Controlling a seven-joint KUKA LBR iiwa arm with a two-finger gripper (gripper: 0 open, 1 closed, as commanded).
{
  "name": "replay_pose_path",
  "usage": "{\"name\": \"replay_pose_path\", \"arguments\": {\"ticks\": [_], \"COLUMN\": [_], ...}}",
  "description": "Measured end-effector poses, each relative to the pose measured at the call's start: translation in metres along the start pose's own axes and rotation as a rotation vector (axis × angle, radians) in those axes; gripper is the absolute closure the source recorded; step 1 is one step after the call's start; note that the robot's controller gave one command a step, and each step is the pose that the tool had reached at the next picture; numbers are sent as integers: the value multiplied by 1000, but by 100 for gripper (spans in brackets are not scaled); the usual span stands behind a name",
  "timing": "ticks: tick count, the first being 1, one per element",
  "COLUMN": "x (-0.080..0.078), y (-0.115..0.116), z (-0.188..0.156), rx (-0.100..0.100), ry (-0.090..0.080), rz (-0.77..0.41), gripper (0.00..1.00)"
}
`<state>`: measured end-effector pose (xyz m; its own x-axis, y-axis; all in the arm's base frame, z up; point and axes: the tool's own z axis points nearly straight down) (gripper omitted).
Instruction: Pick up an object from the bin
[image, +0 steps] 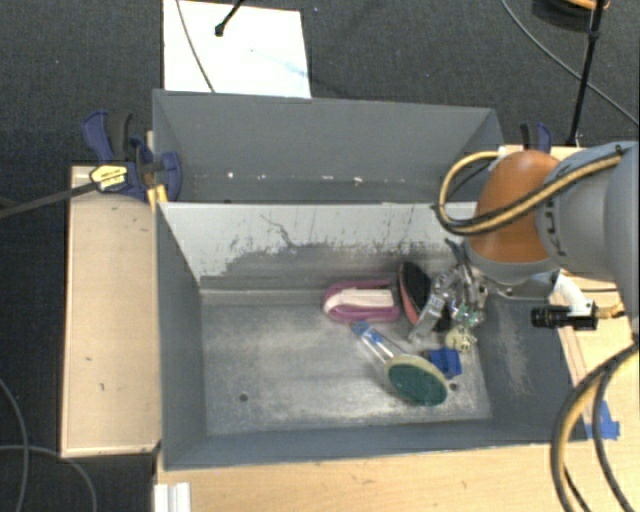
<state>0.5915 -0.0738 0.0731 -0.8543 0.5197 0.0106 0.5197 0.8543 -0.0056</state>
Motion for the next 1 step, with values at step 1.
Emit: {"name": "replay_pose_path", "arguments": {"ticks": [1], "x": [38], "y": [-1], "z": [-142], "rx": [-9], "ry": [-17], "rz": [-37], "gripper": [100]}}
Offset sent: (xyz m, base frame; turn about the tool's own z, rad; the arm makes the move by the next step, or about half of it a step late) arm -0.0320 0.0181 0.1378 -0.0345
